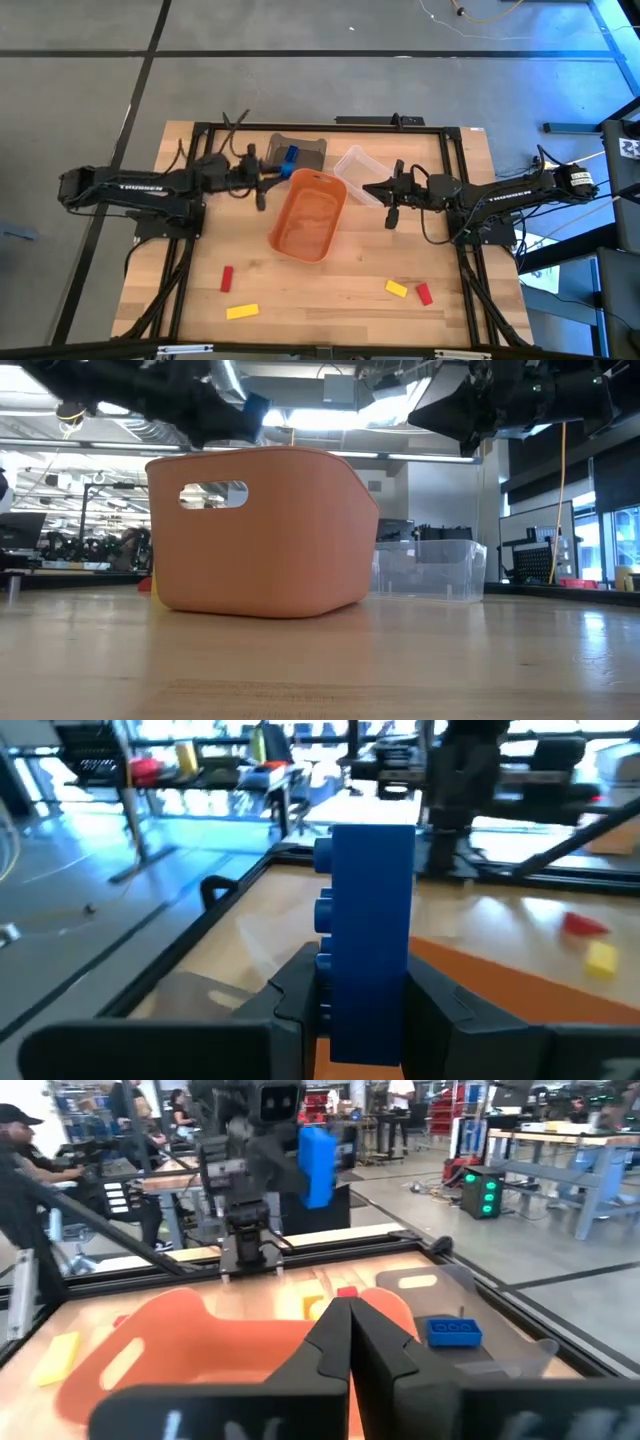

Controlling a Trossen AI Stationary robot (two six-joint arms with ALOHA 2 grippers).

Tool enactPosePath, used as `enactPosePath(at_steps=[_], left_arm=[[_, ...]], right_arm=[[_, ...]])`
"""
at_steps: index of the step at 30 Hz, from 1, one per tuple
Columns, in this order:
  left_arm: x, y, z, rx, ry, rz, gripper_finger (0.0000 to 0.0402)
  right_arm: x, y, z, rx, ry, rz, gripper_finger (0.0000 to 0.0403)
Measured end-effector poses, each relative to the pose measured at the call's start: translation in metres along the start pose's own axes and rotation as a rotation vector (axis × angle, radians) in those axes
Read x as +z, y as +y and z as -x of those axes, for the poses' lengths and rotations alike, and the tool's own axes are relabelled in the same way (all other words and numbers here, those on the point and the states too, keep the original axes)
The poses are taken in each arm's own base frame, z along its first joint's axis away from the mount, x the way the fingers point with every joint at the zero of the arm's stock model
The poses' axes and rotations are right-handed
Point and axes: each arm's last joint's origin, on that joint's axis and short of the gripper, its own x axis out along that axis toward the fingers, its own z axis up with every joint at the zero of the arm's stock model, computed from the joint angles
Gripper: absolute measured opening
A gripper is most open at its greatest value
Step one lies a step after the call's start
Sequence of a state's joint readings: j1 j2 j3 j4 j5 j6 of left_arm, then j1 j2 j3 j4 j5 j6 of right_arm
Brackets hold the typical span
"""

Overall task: Sort & place blocks by color
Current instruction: Put the blue game piece into the black bin

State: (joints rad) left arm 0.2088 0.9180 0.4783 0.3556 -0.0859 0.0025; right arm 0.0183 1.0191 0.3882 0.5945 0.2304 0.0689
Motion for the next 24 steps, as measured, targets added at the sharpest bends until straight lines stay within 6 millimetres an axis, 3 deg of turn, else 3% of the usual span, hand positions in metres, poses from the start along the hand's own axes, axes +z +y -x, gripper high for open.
enactPosePath(at_steps=[3,9,13,19,24], left_arm=[[0.017,0.015,-0.019,0.066,0.07,0.003,0.0081],[0.021,0.045,-0.059,0.174,0.31,0.015,0.0081],[0.002,0.06,-0.074,0.256,0.413,0.031,0.0081],[-0.03,0.089,-0.082,0.387,0.577,0.088,0.0081],[-0.051,0.098,-0.089,0.398,0.653,0.135,0.0081]], right_arm=[[0.0,-0.003,-0.001,-0.027,-0.003,-0.002,0.0],[0.0,-0.005,-0.001,-0.036,-0.002,-0.004,0.0],[0.0,-0.005,-0.001,-0.035,0.004,-0.005,0.0],[0.0,-0.005,-0.001,-0.033,0.004,-0.004,0.0],[-0.001,-0.005,-0.001,-0.034,0.012,-0.002,0.0]])
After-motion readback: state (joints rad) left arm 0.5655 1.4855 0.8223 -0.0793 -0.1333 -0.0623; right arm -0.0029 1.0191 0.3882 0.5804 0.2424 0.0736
